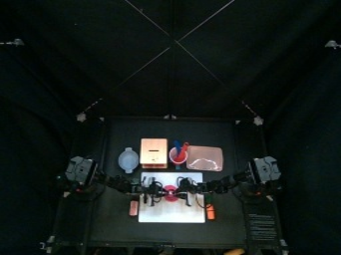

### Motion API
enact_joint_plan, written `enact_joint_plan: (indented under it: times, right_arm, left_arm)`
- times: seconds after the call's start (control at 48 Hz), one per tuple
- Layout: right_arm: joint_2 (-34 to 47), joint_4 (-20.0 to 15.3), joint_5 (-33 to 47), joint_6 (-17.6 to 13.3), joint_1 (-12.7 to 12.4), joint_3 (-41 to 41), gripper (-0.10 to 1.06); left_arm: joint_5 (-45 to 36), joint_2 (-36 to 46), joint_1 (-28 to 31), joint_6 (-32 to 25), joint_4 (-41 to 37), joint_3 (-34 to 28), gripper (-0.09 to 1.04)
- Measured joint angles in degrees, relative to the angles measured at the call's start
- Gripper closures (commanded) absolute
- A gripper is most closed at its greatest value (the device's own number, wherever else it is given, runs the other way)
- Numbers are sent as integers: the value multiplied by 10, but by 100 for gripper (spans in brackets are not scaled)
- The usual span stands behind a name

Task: Get the cutter from the drawer then cut the dough then place the extra dough in the bowl
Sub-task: Cut the dough

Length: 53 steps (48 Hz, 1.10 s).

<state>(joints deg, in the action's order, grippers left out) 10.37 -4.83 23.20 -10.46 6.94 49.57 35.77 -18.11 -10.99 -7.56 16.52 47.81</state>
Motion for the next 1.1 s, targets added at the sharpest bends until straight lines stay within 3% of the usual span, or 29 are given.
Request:
enact_joint_plan:
  times: [0.25,0.583,1.104]
  right_arm:
    - [-3,4,-25,4,-8,-8,41]
    - [-18,47,-76,4,-27,-20,41]
    - [-12,53,-76,4,-30,-24,41]
  left_arm:
    - [-25,4,4,0,0,-5,54]
    - [-66,21,17,1,0,-12,54]
    - [-88,21,21,1,7,-19,54]
